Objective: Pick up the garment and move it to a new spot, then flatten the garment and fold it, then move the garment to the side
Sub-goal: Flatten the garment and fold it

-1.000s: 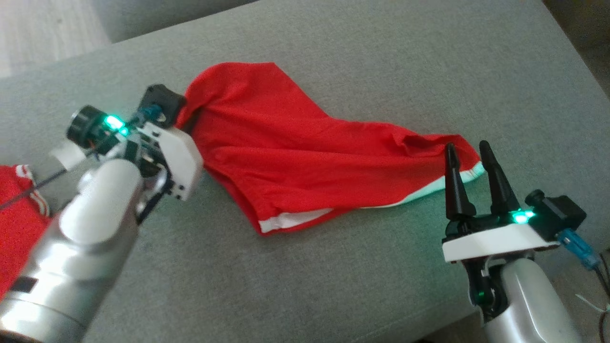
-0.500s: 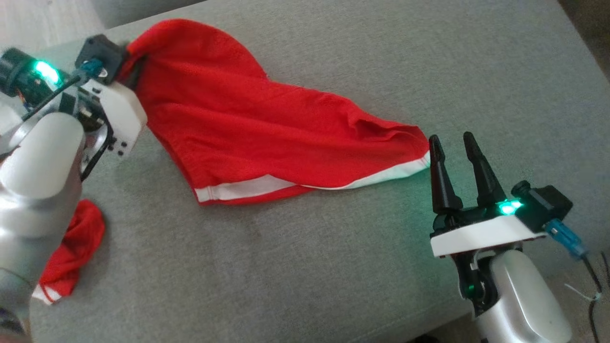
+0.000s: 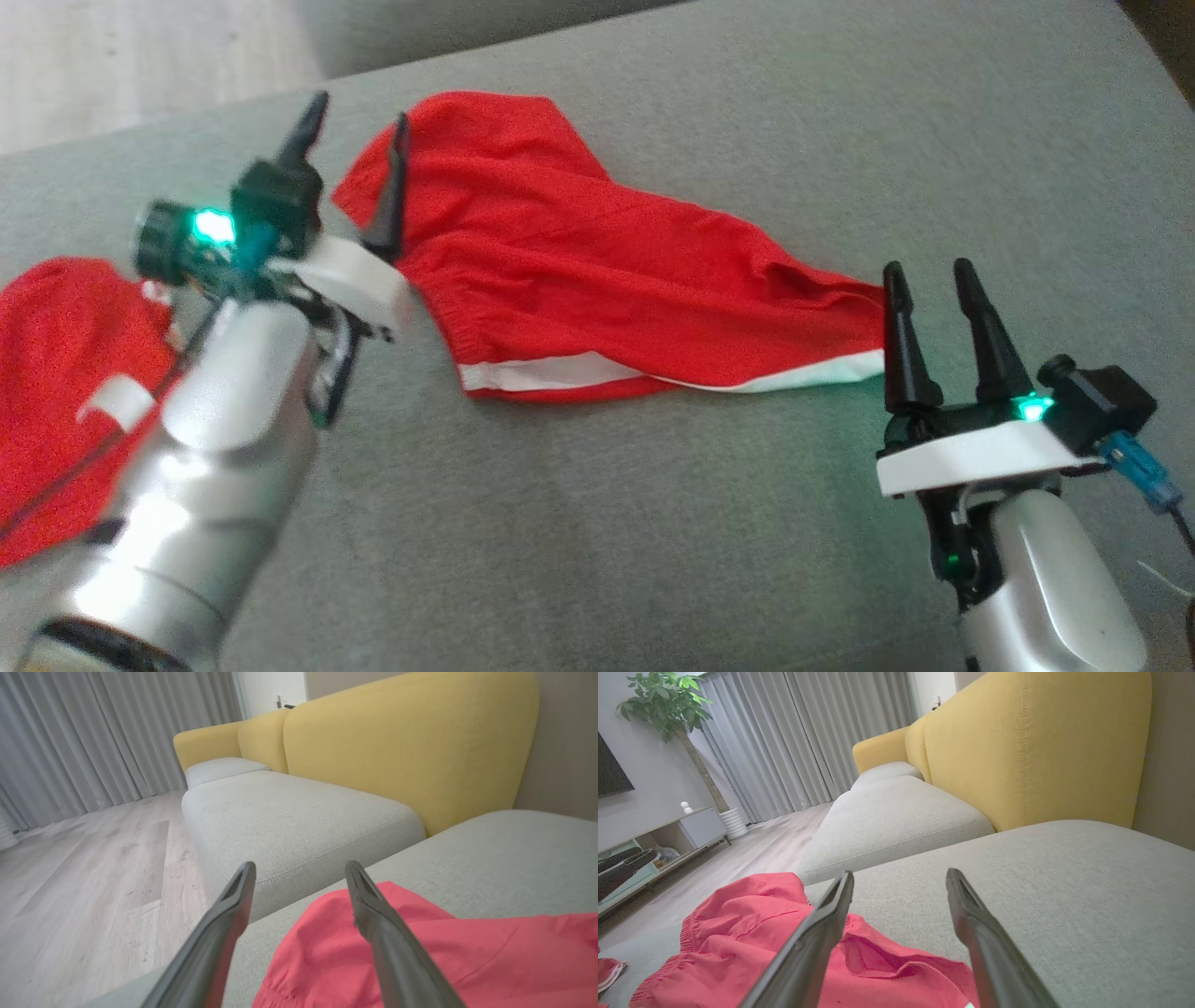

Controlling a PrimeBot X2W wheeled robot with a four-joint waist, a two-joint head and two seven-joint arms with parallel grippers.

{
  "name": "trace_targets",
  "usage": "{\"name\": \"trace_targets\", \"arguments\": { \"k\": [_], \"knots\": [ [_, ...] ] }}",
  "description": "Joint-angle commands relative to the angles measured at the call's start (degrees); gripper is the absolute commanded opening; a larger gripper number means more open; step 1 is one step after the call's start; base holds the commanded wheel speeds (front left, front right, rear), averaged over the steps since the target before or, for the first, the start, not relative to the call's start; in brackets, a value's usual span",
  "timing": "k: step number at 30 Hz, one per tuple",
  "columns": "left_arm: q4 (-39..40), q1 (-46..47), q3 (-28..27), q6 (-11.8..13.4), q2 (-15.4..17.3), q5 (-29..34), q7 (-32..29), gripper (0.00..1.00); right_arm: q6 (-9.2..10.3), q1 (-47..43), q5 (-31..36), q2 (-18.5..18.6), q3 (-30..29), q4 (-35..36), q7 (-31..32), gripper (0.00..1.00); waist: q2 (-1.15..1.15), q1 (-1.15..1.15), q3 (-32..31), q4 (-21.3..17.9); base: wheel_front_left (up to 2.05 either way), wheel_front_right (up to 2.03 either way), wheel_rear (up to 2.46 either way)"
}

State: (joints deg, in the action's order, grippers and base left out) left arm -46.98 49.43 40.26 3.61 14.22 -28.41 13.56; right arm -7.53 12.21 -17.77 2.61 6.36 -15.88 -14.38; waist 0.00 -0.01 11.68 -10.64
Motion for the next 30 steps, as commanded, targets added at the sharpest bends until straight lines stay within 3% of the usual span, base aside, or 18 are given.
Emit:
{"name": "trace_targets", "arguments": {
  "k": [1,7,15,23,30],
  "knots": [
    [3.4,0.1,-3.3,1.3,0.7,-1.0,1.0,1.0,0.04,0.2,0.8,0.3,0.4,1.9,-0.6,1.0,0.0,0.01,-2.1,2.6,0.0,0.0,0.0],
    [17.9,-11.5,-8.6,6.1,-1.9,-0.3,1.4,1.0,0.04,-2.2,2.9,0.3,-2.1,3.0,-0.6,1.0,0.0,0.01,-4.2,6.7,0.0,0.0,0.0],
    [28.8,-26.7,-12.5,7.2,-5.0,2.0,1.4,1.0,0.04,-5.8,3.9,0.3,-4.5,3.6,-0.6,1.0,0.0,0.01,-5.7,9.3,0.0,0.0,0.0],
    [28.7,-30.3,-13.2,3.9,-6.5,4.7,1.4,1.0,0.04,-5.6,4.1,0.3,-3.8,4.0,-0.6,1.0,0.0,0.01,-4.9,8.6,0.0,0.0,0.0],
    [22.3,-26.8,-8.9,-2.1,-6.1,4.6,-3.4,1.0,0.04,-4.8,3.7,0.3,-3.1,4.4,-0.6,1.0,0.0,0.01,-2.5,6.3,0.0,0.0,0.0]
  ]
}}
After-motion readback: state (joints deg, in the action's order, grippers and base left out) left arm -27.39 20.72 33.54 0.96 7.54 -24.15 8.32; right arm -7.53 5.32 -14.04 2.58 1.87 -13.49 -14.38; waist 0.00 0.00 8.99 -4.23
